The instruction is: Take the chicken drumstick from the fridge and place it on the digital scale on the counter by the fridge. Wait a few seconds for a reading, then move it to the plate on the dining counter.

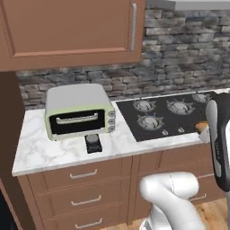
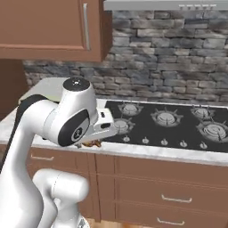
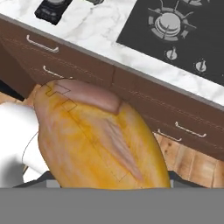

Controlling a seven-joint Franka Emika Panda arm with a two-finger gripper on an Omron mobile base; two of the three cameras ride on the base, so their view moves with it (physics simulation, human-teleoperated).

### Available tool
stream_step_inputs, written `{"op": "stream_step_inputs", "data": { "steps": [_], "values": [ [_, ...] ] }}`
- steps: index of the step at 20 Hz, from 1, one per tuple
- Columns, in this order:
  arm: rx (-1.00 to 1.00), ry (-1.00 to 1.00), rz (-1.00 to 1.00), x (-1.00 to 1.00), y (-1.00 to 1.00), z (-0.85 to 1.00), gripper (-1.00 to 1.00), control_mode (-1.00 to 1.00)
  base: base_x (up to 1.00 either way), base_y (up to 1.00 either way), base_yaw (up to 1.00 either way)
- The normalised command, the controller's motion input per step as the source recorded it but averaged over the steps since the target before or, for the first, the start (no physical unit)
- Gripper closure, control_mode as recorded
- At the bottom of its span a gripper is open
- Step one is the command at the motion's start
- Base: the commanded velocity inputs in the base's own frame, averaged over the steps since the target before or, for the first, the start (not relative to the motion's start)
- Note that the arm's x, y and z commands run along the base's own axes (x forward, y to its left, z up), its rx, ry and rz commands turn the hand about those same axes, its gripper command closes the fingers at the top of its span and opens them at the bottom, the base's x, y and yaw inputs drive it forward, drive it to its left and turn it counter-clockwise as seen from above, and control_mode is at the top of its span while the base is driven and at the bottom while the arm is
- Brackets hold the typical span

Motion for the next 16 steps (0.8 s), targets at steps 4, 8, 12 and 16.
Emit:
{"op": "stream_step_inputs", "data": {
  "steps": [4,8,12,16],
  "values": [
    [0.0,0.0,0.0,0.0,0.0,0.0,1.0,1.0,0.24,-0.98,-0.53],
    [0.0,0.0,0.0,0.0,0.0,0.0,1.0,1.0,0.53,-1.0,-0.55],
    [0.0,0.0,0.0,0.0,0.0,0.0,1.0,1.0,0.43,-0.89,-0.63],
    [0.0,0.0,0.0,0.0,0.0,0.0,1.0,1.0,0.25,-0.65,-0.74]
  ]
}}
